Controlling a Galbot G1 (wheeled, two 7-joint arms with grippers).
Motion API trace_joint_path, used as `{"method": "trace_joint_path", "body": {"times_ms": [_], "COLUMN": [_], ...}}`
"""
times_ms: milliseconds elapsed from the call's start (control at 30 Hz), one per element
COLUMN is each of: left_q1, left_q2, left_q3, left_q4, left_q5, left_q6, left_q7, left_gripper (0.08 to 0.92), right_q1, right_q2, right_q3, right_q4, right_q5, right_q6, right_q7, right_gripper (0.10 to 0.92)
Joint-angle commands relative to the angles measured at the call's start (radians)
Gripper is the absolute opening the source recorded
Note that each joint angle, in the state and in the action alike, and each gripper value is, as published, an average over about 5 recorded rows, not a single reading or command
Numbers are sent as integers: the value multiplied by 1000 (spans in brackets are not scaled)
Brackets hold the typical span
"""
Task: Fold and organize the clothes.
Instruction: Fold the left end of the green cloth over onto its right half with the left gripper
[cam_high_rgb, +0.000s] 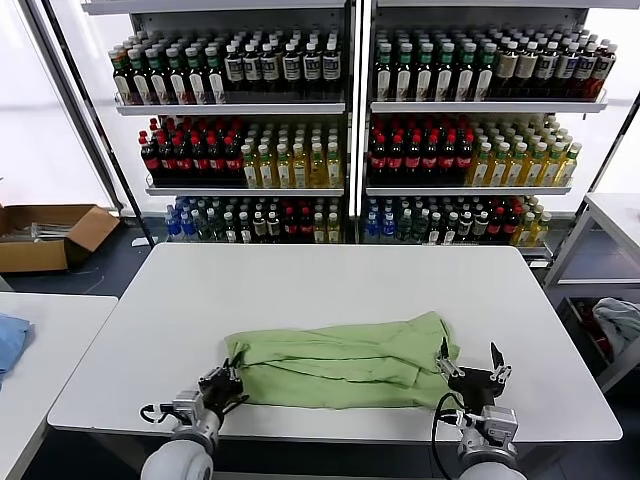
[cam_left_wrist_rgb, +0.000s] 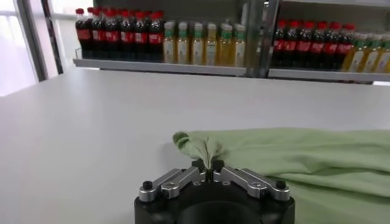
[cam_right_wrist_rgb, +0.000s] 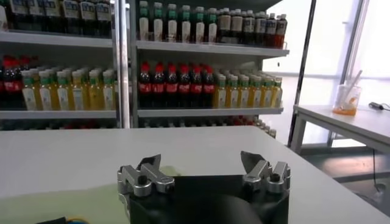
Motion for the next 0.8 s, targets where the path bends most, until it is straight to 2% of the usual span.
{"method": "trace_joint_path", "body": {"times_ms": [33, 133, 200, 267, 333, 467, 667, 800], "left_q1": [-50, -76, -82, -81, -78, -65, -16, -23], "left_q2": [302, 448, 515, 553, 555, 483, 303, 192], "left_q3": [-277, -374, -412, -424, -407, -313, -109, 24], "left_q4": [-32, 12, 33, 34, 14, -72, -211, -246], "left_q5": [-65, -111, -134, -141, -134, -127, -80, -50], "left_q6": [-11, -4, 2, 5, 12, 43, 84, 119], "left_q7": [11, 14, 20, 29, 33, 18, -8, -33], "left_gripper": [110, 110, 110, 110, 110, 110, 110, 110], "right_q1": [27, 37, 40, 40, 36, 19, -19, -55], "right_q2": [-2, -3, -2, 1, 5, 12, 10, 14], "right_q3": [-7, -10, -12, -13, -12, -2, 18, 28], "right_q4": [-14, -17, -20, -21, -18, 0, 52, 92], "right_q5": [2, 4, 5, 5, 5, 2, -6, -21], "right_q6": [-3, -5, -5, -5, -4, -3, -6, -7], "right_q7": [-1, -1, -1, 0, 1, 4, 6, 5], "right_gripper": [823, 823, 823, 823, 823, 823, 823, 823]}}
